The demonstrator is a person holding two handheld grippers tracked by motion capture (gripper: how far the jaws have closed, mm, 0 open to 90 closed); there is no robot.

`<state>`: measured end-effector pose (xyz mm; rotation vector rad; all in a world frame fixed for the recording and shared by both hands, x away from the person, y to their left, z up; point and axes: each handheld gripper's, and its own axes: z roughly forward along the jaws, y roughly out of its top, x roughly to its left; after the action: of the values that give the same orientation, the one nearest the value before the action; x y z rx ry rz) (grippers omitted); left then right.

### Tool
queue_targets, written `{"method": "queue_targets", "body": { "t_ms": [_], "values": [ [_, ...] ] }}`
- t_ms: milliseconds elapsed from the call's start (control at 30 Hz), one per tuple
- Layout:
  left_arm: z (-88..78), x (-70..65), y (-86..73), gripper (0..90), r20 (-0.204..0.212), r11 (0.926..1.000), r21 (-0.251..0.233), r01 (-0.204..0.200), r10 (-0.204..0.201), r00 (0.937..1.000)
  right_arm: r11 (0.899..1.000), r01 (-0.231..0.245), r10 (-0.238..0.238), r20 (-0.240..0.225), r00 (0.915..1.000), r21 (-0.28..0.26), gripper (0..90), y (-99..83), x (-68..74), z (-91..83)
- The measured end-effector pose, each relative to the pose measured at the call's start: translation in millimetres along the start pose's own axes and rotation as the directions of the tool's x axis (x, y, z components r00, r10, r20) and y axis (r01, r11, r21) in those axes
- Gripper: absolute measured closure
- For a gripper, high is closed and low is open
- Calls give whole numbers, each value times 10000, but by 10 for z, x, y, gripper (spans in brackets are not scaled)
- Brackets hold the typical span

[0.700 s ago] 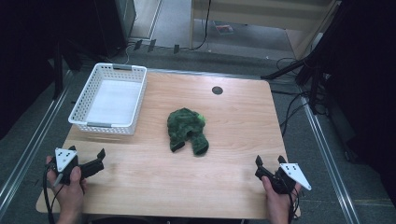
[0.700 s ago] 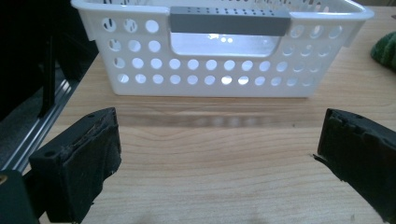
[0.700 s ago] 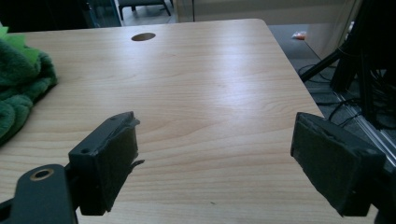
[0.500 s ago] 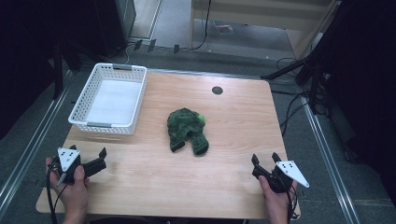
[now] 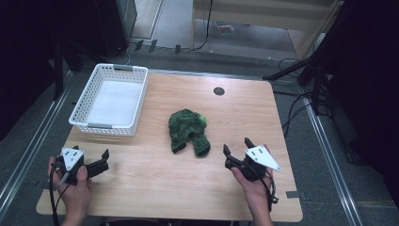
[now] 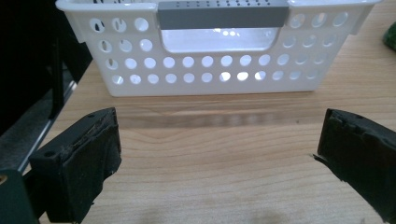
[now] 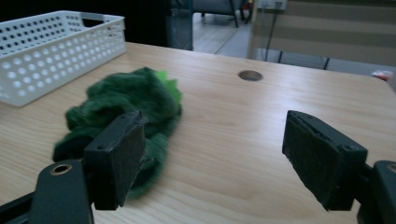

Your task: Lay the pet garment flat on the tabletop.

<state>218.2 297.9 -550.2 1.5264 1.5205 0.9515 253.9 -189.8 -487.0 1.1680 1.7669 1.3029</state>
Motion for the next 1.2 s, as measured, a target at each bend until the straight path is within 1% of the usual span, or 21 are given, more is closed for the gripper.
{"method": "queue_targets", "body": {
  "t_ms": [100,267,333,367,400,433,500,567,667,700,800,867,900,967,1000,1033,1067,1100,1133,1167,1200],
  "values": [
    [7,21,3,0,117,9998,64,189,-190,9998,10000,78,-79,-364,9993,-30,220,83,142,136],
    [9,33,4,0,169,9997,90,240,-242,9996,9998,148,-138,-675,9976,154,220,156,343,406],
    [8,35,4,0,204,9997,93,236,-238,9995,9993,243,-221,-763,9968,271,219,179,430,514],
    [8,38,5,0,285,9996,91,265,-267,9992,9989,327,-300,-788,9964,336,208,190,474,570],
    [10,40,4,0,323,9995,59,302,-304,9990,9980,439,-407,-697,9967,459,185,204,516,622],
    [9,41,4,0,295,9994,70,330,-332,9990,9971,490,-448,-723,9964,579,169,221,553,669],
    [7,47,4,0,318,9994,73,353,-355,9989,9962,446,-373,-964,9946,751,143,251,616,758],
    [9,49,3,0,331,9991,58,421,-423,9986,9954,422,-327,-1088,9935,857,135,271,668,843],
    [9,50,4,0,350,9990,71,447,-449,9984,9930,508,-393,-1077,9934,1067,130,277,725,967],
    [10,50,4,0,343,9990,78,448,-451,9984,9914,588,-461,-1083,9930,1166,128,277,746,1019],
    [10,51,4,0,362,9989,75,457,-459,9983,9866,600,-430,-1130,9927,1517,108,270,795,1137],
    [13,50,5,0,386,9989,81,472,-474,9981,9824,614,-431,-1058,9935,1763,43,260,828,1217],
    [16,47,5,0,366,9989,70,465,-467,9982,9786,562,-336,-1158,9927,1980,2,250,837,1269],
    [12,36,6,0,324,9994,76,342,-345,9989,9666,375,-48,-1280,9918,2536,0,206,844,1389],
    [11,22,5,0,300,9995,70,317,-319,9990,9597,367,31,-1411,9900,2786,0,170,848,1448],
    [7,13,5,0,388,9997,140,194,-199,9990,9529,410,22,-1423,9898,3003,22,125,854,1500],
    [0,0,12,0,461,9998,188,70,-79,9989,9482,538,-154,-1239,9922,3130,121,78,866,1539],
    [-14,-11,21,0,509,9998,215,-50,39,9987,9417,728,-413,-1020,9939,3285,251,34,881,1563],
    [-42,-32,39,0,700,9999,99,57,-64,9975,9376,852,-576,-910,9942,3370,391,6,889,1573],
    [-59,-49,58,0,1053,9997,12,261,-261,9941,9399,841,-525,-1032,9933,3309,526,-18,885,1566],
    [-73,-77,81,0,1389,9995,-10,324,-319,9898,9488,738,-345,-1316,9907,3071,636,-17,869,1542]
  ]
}}
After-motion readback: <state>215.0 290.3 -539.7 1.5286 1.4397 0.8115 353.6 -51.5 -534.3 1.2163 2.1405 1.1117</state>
